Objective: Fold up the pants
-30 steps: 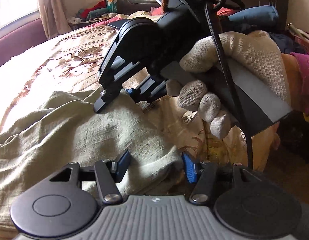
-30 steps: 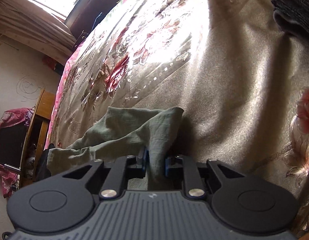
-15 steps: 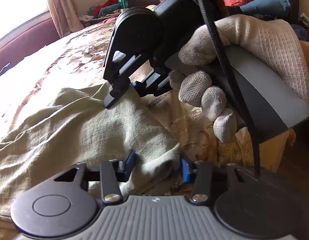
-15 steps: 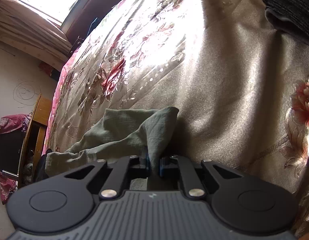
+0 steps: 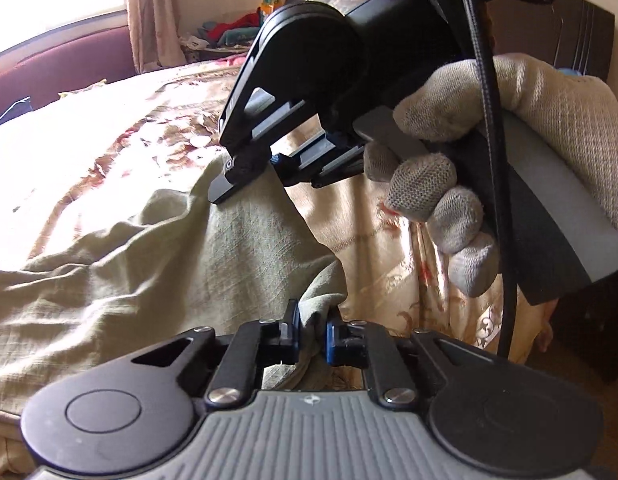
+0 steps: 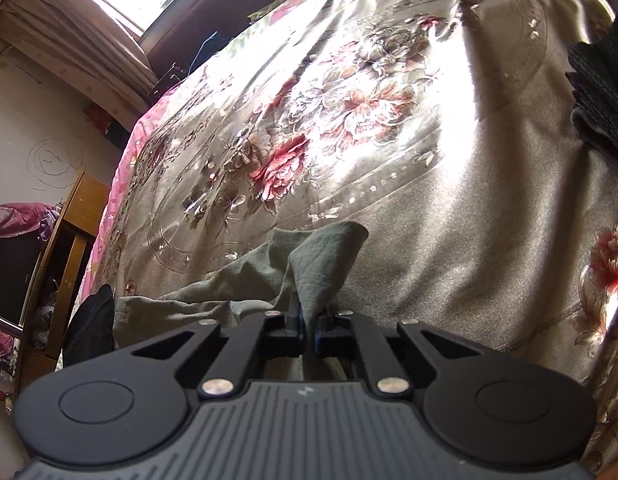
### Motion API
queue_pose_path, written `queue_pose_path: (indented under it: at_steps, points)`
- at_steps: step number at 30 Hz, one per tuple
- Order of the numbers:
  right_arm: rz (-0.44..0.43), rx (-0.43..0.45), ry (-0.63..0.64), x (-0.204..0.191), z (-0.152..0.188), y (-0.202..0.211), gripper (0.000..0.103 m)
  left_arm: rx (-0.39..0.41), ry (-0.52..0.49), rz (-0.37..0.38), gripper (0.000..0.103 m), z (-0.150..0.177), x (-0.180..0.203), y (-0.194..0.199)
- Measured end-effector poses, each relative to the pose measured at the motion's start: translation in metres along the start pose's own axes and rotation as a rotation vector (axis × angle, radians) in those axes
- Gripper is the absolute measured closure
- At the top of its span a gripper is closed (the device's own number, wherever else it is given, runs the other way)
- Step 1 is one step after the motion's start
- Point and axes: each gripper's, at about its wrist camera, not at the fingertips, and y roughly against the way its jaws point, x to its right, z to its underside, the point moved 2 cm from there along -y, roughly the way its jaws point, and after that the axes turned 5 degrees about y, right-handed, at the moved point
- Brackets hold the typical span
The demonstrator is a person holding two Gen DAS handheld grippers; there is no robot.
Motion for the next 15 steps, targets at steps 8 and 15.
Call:
queue_pose_path:
  at_steps: [8,15]
  points:
    - [0.038,-0.040,0.129,-0.071,-0.011,-0.011,0.098,0.085,0.095,-0.011,0.077,0.005,-0.040,0.041]
    - [0.036,-0.104,0.246,-0.149,-0.003,-0.045,0.098,0.156,0.199,-0.067,0.077,0.020,-0.102,0.085]
